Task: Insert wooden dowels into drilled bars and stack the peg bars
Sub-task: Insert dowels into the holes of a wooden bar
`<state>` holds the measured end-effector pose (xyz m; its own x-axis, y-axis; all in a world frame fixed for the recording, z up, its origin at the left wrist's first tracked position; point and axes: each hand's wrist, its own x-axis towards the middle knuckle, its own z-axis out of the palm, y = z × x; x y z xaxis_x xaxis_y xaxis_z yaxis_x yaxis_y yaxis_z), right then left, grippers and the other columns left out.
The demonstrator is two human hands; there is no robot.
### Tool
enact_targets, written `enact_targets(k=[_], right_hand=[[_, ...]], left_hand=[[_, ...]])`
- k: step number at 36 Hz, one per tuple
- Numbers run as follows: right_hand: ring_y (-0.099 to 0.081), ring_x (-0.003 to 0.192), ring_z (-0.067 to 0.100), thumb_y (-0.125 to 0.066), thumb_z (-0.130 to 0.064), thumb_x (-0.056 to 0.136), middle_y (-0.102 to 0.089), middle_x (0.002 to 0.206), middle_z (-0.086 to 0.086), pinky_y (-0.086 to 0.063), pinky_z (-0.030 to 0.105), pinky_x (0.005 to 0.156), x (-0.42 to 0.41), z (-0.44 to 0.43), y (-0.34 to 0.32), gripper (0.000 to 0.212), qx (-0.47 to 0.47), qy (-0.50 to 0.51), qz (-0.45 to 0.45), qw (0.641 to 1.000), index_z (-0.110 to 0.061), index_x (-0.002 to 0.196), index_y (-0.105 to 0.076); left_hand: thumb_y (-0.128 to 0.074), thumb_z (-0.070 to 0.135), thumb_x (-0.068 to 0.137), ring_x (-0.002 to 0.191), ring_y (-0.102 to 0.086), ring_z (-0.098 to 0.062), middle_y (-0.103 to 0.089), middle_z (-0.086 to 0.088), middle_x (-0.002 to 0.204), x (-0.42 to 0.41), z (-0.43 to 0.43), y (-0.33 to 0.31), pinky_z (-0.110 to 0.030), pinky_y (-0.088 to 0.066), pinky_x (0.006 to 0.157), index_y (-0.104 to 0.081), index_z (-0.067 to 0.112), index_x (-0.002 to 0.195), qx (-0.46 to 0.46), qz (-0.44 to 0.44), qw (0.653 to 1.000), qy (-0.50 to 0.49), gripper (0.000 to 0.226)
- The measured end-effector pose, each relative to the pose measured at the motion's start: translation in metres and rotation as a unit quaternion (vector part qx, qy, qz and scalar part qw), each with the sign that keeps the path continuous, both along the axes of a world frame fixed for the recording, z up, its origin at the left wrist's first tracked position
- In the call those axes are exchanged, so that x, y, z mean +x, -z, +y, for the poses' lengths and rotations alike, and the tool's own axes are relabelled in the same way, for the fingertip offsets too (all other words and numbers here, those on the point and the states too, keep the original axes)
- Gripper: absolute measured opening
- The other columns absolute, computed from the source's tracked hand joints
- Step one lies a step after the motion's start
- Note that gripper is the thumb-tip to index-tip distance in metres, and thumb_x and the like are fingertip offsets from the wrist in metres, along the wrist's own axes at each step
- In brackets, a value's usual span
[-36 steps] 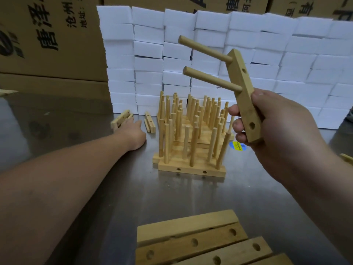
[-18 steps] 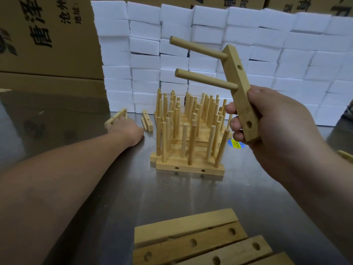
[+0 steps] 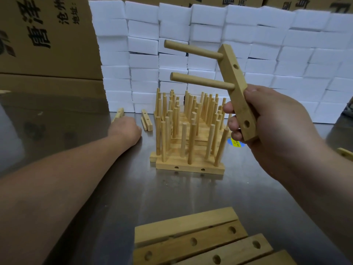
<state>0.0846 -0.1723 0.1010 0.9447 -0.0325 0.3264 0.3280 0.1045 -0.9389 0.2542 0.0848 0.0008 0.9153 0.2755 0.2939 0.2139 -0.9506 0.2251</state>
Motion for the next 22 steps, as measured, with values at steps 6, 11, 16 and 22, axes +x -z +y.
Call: enact_targets(k=[6,11,16,22], right_hand=[[-0.049,0.041,0.009,-0.038,-0.018,0.098,-0.064,0.059,-0.005,-0.038,0.019,0.039,-0.002,0.000,-0.001,0.022,-0.004,0.001,-0.002,1.000,-0.017,0.096,-0.060],[-0.050,0.042,0.009,-0.038,-0.018,0.098,-0.063,0.060,-0.004,-0.039,0.020,0.040,-0.001,-0.002,-0.003,0.022,-0.003,0.007,-0.001,1.000,-0.015,0.099,-0.060],[-0.049,0.041,0.010,-0.038,-0.016,0.098,-0.063,0.059,-0.004,-0.039,0.019,0.040,0.001,-0.002,-0.004,0.023,0.003,0.012,0.000,1.000,-0.012,0.101,-0.060],[-0.050,0.041,0.009,-0.039,-0.016,0.096,-0.061,0.053,-0.005,-0.040,0.016,0.041,0.001,-0.006,-0.007,0.022,0.060,0.024,0.047,0.997,-0.013,0.091,-0.060]], left_hand=[[-0.046,0.012,0.091,0.114,-0.048,-0.026,-0.046,-0.013,0.134,-0.005,0.002,-0.001,-0.034,-0.042,0.086,-0.052,0.006,0.115,-0.082,-0.025,0.996,0.013,0.025],[-0.035,0.003,0.092,0.131,-0.036,-0.021,-0.042,-0.018,0.139,-0.009,0.001,-0.001,-0.028,-0.021,0.110,-0.057,-0.004,0.113,-0.035,0.023,0.999,-0.015,0.031],[-0.040,0.004,0.090,0.105,-0.052,-0.039,-0.052,-0.026,0.116,-0.019,-0.002,-0.002,-0.039,-0.041,0.082,-0.056,-0.006,0.108,-0.071,-0.049,0.995,-0.059,0.026],[-0.038,0.006,0.089,0.097,-0.054,-0.036,-0.052,-0.017,0.109,-0.040,-0.008,-0.041,-0.033,-0.043,0.079,-0.058,0.008,0.113,-0.267,-0.258,0.924,-0.091,0.031]])
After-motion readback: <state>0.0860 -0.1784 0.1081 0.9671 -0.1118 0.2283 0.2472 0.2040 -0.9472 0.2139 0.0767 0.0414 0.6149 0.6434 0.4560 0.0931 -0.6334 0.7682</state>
